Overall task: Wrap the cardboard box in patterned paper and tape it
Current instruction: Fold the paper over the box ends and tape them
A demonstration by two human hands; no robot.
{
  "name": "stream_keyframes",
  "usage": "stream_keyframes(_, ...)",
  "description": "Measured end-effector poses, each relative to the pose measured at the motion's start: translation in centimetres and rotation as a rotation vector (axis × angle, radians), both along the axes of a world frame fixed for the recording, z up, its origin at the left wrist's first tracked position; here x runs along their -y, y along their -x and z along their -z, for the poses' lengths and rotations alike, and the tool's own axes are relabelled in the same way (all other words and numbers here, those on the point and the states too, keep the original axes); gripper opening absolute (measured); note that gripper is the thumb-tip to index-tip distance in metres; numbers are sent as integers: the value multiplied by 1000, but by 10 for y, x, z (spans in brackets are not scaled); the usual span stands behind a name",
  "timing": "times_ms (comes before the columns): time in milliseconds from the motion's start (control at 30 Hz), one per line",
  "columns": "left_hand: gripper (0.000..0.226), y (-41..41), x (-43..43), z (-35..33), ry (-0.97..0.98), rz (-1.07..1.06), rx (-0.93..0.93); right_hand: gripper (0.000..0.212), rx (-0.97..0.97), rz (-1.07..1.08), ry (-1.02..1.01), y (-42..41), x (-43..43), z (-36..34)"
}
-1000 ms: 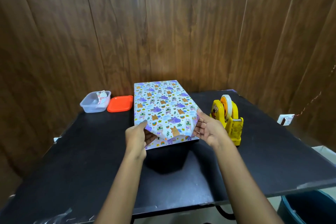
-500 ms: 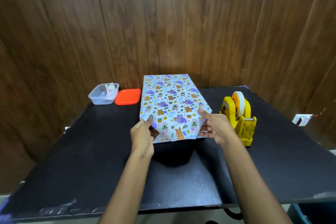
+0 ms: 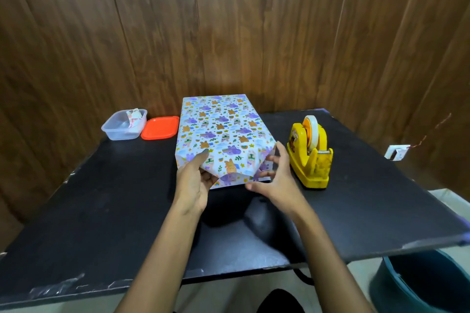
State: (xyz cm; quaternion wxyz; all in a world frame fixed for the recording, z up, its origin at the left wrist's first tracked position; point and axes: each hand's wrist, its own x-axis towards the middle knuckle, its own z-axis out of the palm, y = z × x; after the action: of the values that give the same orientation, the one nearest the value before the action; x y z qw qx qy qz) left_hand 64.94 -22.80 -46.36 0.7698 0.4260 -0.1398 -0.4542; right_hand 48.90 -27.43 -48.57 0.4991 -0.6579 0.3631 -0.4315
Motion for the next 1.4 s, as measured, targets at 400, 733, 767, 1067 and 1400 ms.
stream_keyframes(400, 30, 0, 5, 4, -28, -116, 46, 59, -414, 599, 262, -45, -16, 3)
stream_keyframes(733, 29, 3, 6, 7, -21, -134, 32, 27, -151, 762, 121, -67, -29, 13)
stream_keyframes(767, 30, 4, 6, 6, -17, -130, 25, 35, -162, 750, 129, -66, -29, 13)
stream_keyframes(1067, 18, 53, -31, 22, 2, -153, 150, 32, 116, 496, 68, -24, -21, 13)
stream_keyframes(1400, 10, 97, -3, 32, -59, -126, 395, 29, -108, 271, 89, -3, 57, -27)
